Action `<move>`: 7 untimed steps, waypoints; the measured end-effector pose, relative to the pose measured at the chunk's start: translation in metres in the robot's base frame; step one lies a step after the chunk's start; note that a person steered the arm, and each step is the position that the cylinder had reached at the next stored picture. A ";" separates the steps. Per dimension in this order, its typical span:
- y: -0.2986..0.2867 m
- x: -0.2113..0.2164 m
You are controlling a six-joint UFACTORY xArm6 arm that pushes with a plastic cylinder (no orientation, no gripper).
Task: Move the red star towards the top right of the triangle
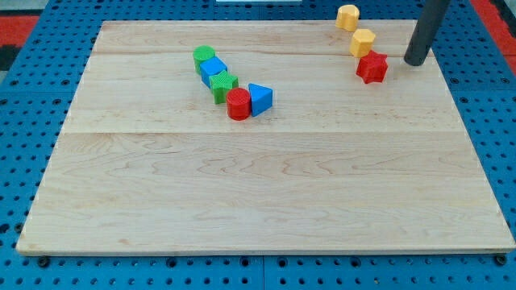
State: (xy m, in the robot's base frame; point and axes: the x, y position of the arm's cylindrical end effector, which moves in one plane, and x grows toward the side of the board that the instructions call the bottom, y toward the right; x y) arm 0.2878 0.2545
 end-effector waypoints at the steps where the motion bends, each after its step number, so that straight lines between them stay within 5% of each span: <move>1: -0.017 -0.007; 7: -0.049 0.068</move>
State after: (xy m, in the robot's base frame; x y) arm 0.3560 0.2058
